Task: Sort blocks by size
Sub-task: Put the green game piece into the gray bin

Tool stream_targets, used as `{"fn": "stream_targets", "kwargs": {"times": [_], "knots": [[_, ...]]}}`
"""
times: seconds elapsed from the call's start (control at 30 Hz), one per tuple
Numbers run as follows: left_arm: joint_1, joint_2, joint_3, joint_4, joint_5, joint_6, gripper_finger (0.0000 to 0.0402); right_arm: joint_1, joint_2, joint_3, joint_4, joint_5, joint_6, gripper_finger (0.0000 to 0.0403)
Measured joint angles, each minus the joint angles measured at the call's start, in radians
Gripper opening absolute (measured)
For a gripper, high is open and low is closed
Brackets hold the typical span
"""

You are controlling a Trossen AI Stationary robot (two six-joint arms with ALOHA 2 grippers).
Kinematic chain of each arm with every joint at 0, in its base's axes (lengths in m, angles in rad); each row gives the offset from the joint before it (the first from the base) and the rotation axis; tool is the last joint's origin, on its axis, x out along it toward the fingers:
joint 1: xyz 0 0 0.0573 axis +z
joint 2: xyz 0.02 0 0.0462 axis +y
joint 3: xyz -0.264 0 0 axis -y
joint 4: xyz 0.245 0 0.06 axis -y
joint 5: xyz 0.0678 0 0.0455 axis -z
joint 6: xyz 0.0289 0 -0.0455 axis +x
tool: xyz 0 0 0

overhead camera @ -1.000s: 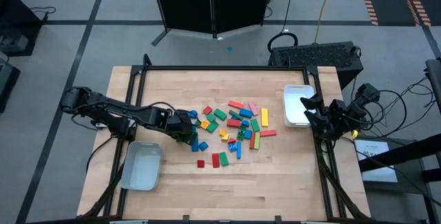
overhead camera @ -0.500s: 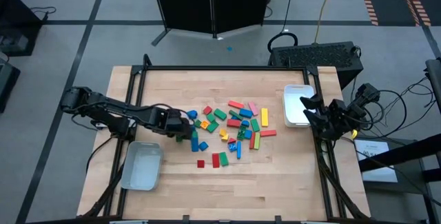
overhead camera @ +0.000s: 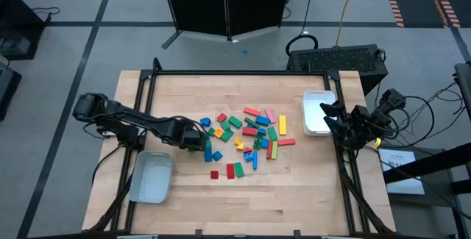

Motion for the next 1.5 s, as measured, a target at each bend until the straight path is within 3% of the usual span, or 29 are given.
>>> {"fn": "stream_targets", "kwargs": {"times": [0.17,0.4,0.63,0.8,1.0,1.17,1.5], "knots": [[0.004,0.073,0.000,0.003,0.000,0.003,0.0292,0.000,0.000,0.000,0.000,0.000,0.000,0.0313],[0.006,0.099,0.004,0.020,0.000,0.030,0.0121,0.000,0.000,0.000,0.000,0.000,0.009,0.0313],[0.007,0.059,0.002,0.026,-0.001,0.055,0.0121,0.000,0.000,0.000,0.000,0.000,0.009,0.0313],[0.004,-0.028,0.081,-0.007,-0.002,0.111,0.0121,0.000,0.000,0.000,-0.011,0.001,0.002,0.0313],[-0.065,-0.133,0.269,-0.181,0.003,0.287,0.0121,0.000,0.000,0.000,-0.016,0.001,0.001,0.0313],[-0.211,-0.183,0.395,-0.435,0.099,0.365,0.0121,0.000,0.000,0.000,-0.015,0.002,0.001,0.0313],[-0.535,-0.219,0.378,-0.585,0.211,0.048,0.0121,0.000,0.000,0.000,-0.015,0.002,0.005,0.0313]]}}
